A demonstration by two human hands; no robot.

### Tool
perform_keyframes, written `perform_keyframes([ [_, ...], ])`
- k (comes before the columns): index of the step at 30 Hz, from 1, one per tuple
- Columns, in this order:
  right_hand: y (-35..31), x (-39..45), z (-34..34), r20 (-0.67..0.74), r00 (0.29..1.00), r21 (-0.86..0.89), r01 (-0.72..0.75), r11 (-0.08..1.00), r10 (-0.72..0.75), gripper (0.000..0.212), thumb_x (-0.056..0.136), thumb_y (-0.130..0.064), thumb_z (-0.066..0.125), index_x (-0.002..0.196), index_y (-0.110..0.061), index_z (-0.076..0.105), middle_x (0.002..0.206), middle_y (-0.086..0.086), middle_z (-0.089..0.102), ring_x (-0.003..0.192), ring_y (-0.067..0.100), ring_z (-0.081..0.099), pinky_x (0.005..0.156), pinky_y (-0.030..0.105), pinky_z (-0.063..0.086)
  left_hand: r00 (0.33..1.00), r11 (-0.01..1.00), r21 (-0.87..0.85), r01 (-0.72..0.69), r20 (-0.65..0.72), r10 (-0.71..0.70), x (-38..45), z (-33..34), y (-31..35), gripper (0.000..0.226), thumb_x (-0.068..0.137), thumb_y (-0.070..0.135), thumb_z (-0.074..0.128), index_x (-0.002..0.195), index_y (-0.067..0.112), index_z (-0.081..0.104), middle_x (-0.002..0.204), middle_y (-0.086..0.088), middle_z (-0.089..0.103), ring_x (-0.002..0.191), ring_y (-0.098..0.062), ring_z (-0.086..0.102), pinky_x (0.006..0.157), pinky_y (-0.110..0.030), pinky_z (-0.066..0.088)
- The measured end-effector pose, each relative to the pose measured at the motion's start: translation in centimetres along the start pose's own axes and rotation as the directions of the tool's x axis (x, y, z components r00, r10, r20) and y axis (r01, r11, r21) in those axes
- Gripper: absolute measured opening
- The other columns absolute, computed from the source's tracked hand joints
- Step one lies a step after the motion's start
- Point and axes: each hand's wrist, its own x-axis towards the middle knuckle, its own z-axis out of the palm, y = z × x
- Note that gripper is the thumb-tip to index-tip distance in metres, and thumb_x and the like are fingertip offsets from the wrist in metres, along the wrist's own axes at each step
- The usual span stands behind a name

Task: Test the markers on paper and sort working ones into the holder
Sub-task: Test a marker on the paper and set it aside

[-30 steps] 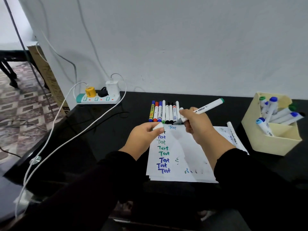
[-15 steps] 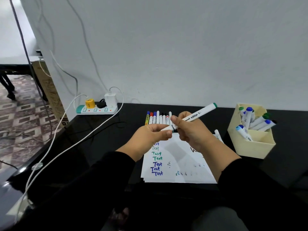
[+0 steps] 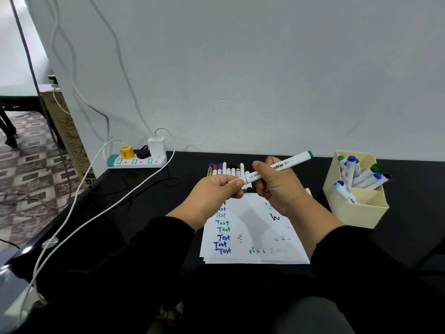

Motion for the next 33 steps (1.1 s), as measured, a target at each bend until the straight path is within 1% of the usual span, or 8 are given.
perform_keyframes([
  [4,0.8,-0.3,0.3,-0.054,0.998,-0.021,-0.033,0.999,0.032,0.038,0.093,-0.008,0.055,0.062,-0.015,0.034,0.042,-0.001,0.049,0.035,0.007,0.038,0.036,0.016,0.031,0.999,0.996,0.093,-0.010,-0.031,0.013,0.2,0.0,-0.6,0.010,0.090,0.023,0.059,0.092,0.019,0.069,0.067,0.010,0.066,0.074,-0.005,0.059,0.079,-0.022,0.043],
  [8,2.1,-0.6,0.2,-0.069,0.992,0.035,-0.102,0.994,0.104,0.035,0.095,-0.013,0.053,0.065,-0.015,0.038,0.041,-0.002,0.049,0.035,0.006,0.037,0.038,0.017,0.029,1.000,0.986,0.168,0.001,0.003,-0.002,0.4,-0.1,-1.2,0.016,0.091,0.023,0.058,0.102,0.017,0.068,0.076,0.010,0.067,0.069,0.011,0.060,0.076,-0.013,0.042],
  [11,2.5,-0.5,0.1,-0.040,0.994,0.019,-0.106,0.994,0.107,0.027,0.095,-0.020,0.055,0.070,-0.015,0.049,0.044,-0.002,0.047,0.037,0.006,0.036,0.040,0.018,0.027,1.000,0.980,0.197,0.017,0.005,-0.018,0.9,-0.7,-1.7,0.028,0.090,0.030,0.058,0.118,0.024,0.060,0.100,0.011,0.067,0.091,0.004,0.059,0.079,-0.011,0.039],
  [14,2.5,0.5,-0.9,-0.098,0.994,-0.151,-0.053,0.987,0.039,0.018,0.091,-0.024,0.061,0.075,-0.016,0.056,0.056,-0.001,0.052,0.047,0.005,0.042,0.045,0.018,0.032,0.992,0.936,0.329,0.126,-0.036,-0.121,1.9,-1.9,-3.5,0.061,0.090,0.047,0.052,0.144,0.025,0.034,0.141,0.008,0.044,0.126,-0.008,0.044,0.100,-0.022,0.033],
  [17,2.5,1.3,-2.8,-0.181,0.983,-0.421,-0.047,0.906,-0.033,0.007,0.090,-0.027,0.062,0.087,-0.021,0.063,0.080,-0.001,0.061,0.069,0.009,0.052,0.059,0.019,0.037,0.949,0.719,0.624,0.306,-0.143,-0.280,2.7,-2.5,-6.4,0.070,0.093,0.053,0.040,0.150,0.020,0.016,0.157,0.000,0.013,0.144,-0.019,0.010,0.114,-0.038,0.016],
  [21,3.0,1.4,-4.9,-0.102,0.987,-0.808,-0.008,0.590,-0.127,0.033,0.095,-0.026,0.048,0.126,-0.018,0.057,0.115,0.000,0.059,0.096,0.012,0.052,0.076,0.022,0.037,0.936,0.470,0.823,0.318,-0.194,-0.293,3.0,-2.4,-9.8,0.070,0.095,0.056,0.030,0.150,0.016,0.012,0.158,-0.006,0.002,0.145,-0.024,-0.002,0.116,-0.045,0.005],
  [28,5.0,1.5,-8.0,0.055,0.998,-0.997,0.053,-0.058,-0.033,0.040,0.093,-0.017,0.054,0.133,-0.017,0.047,0.122,0.009,0.049,0.111,0.025,0.046,0.088,0.030,0.041,0.958,0.314,0.913,0.259,-0.201,-0.206,2.6,-2.1,-12.1,0.070,0.094,0.059,0.022,0.150,0.019,0.010,0.158,-0.005,0.002,0.145,-0.021,0.001,0.116,-0.042,0.004],
  [33,5.0,1.2,-9.0,-0.021,0.984,-0.981,0.013,-0.195,0.175,0.067,0.089,-0.033,0.057,0.145,-0.013,0.027,0.138,0.013,0.036,0.131,0.030,0.030,0.108,0.035,0.027,0.960,0.294,0.921,0.257,-0.207,-0.190,2.5,-2.0,-12.3,0.070,0.094,0.059,0.021,0.150,0.019,0.010,0.158,-0.004,0.002,0.145,-0.020,0.001,0.116,-0.040,0.004],
])
